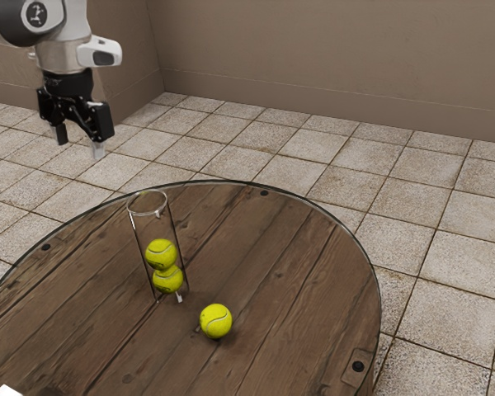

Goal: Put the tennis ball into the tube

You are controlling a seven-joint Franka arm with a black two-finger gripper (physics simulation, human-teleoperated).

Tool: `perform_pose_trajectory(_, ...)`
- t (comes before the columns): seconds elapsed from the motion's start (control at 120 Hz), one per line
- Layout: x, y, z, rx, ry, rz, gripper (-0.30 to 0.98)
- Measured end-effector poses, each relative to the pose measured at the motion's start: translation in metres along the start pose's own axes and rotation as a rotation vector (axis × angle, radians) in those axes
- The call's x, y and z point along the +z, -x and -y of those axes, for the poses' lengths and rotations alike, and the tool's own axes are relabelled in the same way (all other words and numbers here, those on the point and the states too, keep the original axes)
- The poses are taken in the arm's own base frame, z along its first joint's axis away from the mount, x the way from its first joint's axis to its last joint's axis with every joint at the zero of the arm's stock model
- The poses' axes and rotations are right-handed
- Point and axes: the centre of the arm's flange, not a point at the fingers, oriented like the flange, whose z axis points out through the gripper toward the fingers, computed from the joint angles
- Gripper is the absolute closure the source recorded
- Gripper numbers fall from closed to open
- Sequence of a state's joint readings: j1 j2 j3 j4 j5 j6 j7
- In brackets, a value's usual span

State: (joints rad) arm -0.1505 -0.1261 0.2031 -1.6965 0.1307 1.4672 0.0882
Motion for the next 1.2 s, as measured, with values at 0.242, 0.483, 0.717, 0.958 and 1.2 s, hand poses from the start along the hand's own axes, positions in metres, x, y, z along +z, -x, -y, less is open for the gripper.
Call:
perform_pose_trajectory(0.242, 0.001, 0.004, -0.019, 0.063, 0.023, 0.006, 0.00)
perform_pose_trajectory(0.483, 0.080, -0.001, -0.143, 0.234, 0.105, 0.045, 0.00)
perform_pose_trajectory(0.717, 0.208, -0.007, -0.191, 0.199, 0.155, 0.129, 0.00)
perform_pose_trajectory(0.958, 0.280, -0.040, -0.219, 0.162, 0.135, 0.113, 0.00)
perform_pose_trajectory(1.2, 0.305, -0.062, -0.217, 0.110, 0.171, 0.078, 0.00)
